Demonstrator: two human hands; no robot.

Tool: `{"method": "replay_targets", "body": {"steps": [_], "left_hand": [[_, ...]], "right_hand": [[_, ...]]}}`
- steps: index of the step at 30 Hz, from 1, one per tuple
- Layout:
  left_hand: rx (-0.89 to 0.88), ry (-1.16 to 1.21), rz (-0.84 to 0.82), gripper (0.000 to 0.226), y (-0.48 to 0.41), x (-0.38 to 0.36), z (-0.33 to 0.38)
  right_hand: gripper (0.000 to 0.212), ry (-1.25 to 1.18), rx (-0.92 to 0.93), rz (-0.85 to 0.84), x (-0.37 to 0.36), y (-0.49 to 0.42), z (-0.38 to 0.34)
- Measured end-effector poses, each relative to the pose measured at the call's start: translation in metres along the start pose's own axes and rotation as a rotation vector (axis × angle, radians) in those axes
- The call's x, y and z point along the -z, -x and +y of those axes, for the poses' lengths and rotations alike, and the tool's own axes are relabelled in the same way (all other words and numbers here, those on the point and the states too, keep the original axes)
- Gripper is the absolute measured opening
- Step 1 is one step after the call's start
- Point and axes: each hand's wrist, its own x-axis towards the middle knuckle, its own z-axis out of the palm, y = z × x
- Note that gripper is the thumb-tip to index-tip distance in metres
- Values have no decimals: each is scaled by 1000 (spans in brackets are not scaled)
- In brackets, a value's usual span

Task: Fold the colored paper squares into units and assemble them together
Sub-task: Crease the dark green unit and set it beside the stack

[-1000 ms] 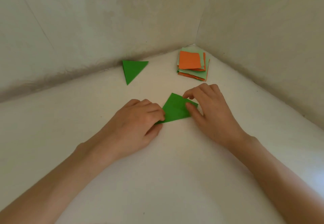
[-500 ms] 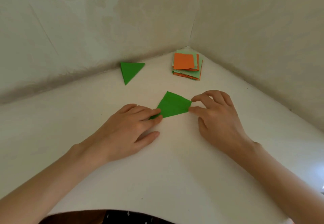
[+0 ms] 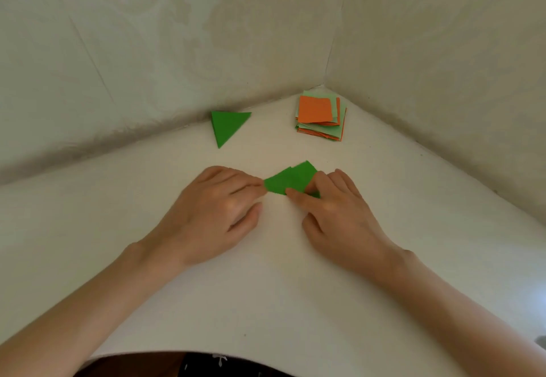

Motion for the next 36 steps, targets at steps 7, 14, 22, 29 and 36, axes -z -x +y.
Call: {"method": "replay_targets", "body": {"steps": [7,14,22,29,36], "left_hand": [[38,65,-182,40,-19,-22,11],[169,277,-188,44,-22,-29,6],[167,366,-209,39,-21,-31,10],[164,378,-133,39,-24,-34,11],[152,354,-154,36,-23,-34,11]], "right_hand": [[34,-314,-3,-214,17,-4,17],[35,-535,54,-325,14,-14,58],[34,-472,115,-145,1,-19,51],[38,-636,46,-335,12,-17,56],[30,-615,109,-220,8,-14,60]]}}
